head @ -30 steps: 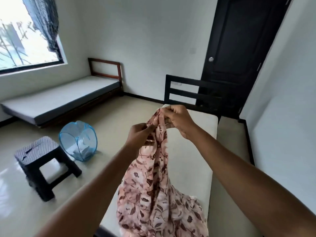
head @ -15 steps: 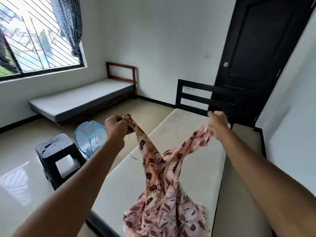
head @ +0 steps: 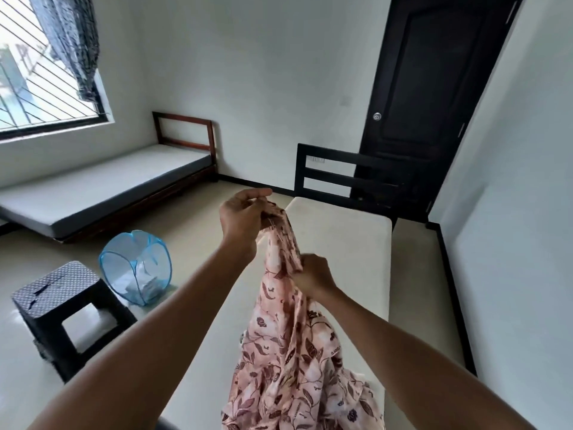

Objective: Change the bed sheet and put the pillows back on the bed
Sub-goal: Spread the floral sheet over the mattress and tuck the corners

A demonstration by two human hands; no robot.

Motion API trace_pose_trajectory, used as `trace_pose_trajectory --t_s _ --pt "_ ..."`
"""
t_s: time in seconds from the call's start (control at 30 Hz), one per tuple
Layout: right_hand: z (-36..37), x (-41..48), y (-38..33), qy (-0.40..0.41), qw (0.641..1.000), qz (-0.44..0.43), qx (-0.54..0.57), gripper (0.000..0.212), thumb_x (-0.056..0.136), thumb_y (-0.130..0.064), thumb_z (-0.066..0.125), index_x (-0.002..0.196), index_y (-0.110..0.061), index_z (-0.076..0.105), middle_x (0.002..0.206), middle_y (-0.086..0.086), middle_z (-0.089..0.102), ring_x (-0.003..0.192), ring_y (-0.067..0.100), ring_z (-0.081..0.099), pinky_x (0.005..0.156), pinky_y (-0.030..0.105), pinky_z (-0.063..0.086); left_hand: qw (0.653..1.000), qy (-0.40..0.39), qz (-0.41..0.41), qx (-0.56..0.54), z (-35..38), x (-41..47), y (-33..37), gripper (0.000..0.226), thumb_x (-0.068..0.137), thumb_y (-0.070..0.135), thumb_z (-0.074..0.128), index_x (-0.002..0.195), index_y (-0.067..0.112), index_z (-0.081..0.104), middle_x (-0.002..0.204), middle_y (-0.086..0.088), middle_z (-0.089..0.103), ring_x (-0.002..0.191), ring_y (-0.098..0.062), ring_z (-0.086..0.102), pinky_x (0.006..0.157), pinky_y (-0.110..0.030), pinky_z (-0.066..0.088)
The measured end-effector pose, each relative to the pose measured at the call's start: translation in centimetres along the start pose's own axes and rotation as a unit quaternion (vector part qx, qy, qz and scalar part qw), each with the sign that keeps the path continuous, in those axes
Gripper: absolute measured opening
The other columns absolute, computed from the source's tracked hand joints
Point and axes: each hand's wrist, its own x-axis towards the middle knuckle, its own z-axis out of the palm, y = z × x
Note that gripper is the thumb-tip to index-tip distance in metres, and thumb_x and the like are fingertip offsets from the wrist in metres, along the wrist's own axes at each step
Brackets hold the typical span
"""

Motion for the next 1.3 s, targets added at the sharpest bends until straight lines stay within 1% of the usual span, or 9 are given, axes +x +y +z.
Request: trace_pose_trajectory --t_s 0.2,0.37,0.57,0.67,0.77,0.9,1.1,1.17,1.3 --pt "-4.5 4.1 -2.9 0.052 0.995 -0.060 -0.065 0.048 0.088 -0.047 0.061 0.054 -0.014 0.050 0.060 0.002 0.059 0.073 0.031 0.067 0.057 0.033 0.039 0.996 0.060 0.008 -0.060 -4.8 4.4 1.3 0.028 0.092 -0.009 0.055 0.100 0.007 0.076 0.081 -0.011 0.073 0.070 -0.026 0.069 0.062 -0.036 0.062" --pt "-12.4 7.8 -13.1 0.132 0.974 -0.180 0.048 0.026 0.078 -0.019 0.056 0.067 0.005 0.060 0.065 0.007 0.055 0.066 0.015 0.051 0.062 0.032 0.036 0.996 -0.024 0.027 -0.080 -6.6 8.7 5.2 0.033 0.086 -0.007 0.056 0.104 0.011 0.076 0.099 -0.017 0.076 0.088 -0.035 0.072 0.078 -0.045 0.061" --pt "-9.0 7.5 -12.4 0.070 0.989 -0.094 0.092 0.024 0.089 -0.010 0.054 0.068 -0.001 0.062 0.064 0.013 0.063 0.062 0.020 0.059 0.057 0.031 0.047 0.961 -0.095 0.075 0.250 -8.4 10.1 3.3 0.011 0.072 0.003 0.084 0.079 0.007 0.077 0.074 -0.012 0.076 0.069 -0.026 0.074 0.066 -0.058 0.062" --pt "-7.0 6.5 -9.8 0.004 0.997 -0.044 0.064 0.030 0.089 -0.017 0.063 0.060 -0.012 0.067 0.059 -0.003 0.063 0.058 0.010 0.057 0.052 0.024 0.043 0.907 -0.061 0.099 0.405 -9.3 10.0 1.7 0.020 0.077 0.024 0.082 0.065 0.011 0.073 0.059 -0.008 0.070 0.062 -0.025 0.072 0.064 -0.040 0.062" --pt "-7.5 6.4 -9.3 -0.014 0.997 -0.044 0.065 0.051 0.084 -0.040 0.078 0.052 -0.022 0.043 0.051 -0.009 0.043 0.046 0.004 0.041 0.047 0.021 0.032 0.849 -0.017 0.160 0.503 -9.1 9.4 2.3 0.025 0.084 0.035 0.072 0.076 0.012 0.071 0.073 -0.012 0.069 0.080 -0.032 0.068 0.068 -0.036 0.052" --pt "-9.5 7.5 -10.2 0.000 0.995 -0.094 0.024 0.061 0.068 -0.069 0.076 0.058 -0.012 0.056 0.056 0.003 0.053 0.056 0.013 0.052 0.060 0.031 0.036 0.897 -0.060 0.234 0.370 -7.0 9.4 4.9 0.017 0.093 0.028 0.066 0.087 0.014 0.074 0.096 -0.006 0.072 0.095 -0.025 0.065 0.082 -0.035 0.051" --pt "-7.2 7.2 -12.6 -0.028 0.983 -0.133 0.120 0.014 0.078 -0.019 0.071 0.071 -0.010 0.063 0.066 0.012 0.061 0.065 0.016 0.055 0.063 0.035 0.041 0.885 -0.121 0.281 0.351 -2.1 7.9 6.6 0.049 0.099 0.037 0.060 0.060 0.008 0.053 0.049 0.000 0.047 0.046 -0.012 0.040 0.049 -0.030 0.033" --pt "-6.0 7.0 -12.3 -0.012 0.975 -0.133 0.178 0.018 0.080 -0.020 0.066 0.084 -0.003 0.066 0.081 0.025 0.066 0.070 0.022 0.059 0.067 0.039 0.045 0.887 -0.083 0.298 0.344 -1.5 7.7 6.2 0.056 0.098 0.043 0.062 0.058 0.006 0.049 0.048 -0.001 0.042 0.045 -0.013 0.035 0.048 -0.032 0.030" --pt "-6.5 6.6 -11.6 0.079 0.960 -0.131 0.233 0.037 0.093 -0.029 0.066 0.080 0.004 0.061 0.062 0.006 0.050 0.057 0.014 0.045 0.059 0.034 0.036 0.934 -0.088 0.239 0.249 -1.8 8.9 5.0 0.064 0.081 0.063 0.073 0.069 0.004 0.050 0.059 -0.010 0.047 0.056 -0.017 0.043 0.053 -0.039 0.040"
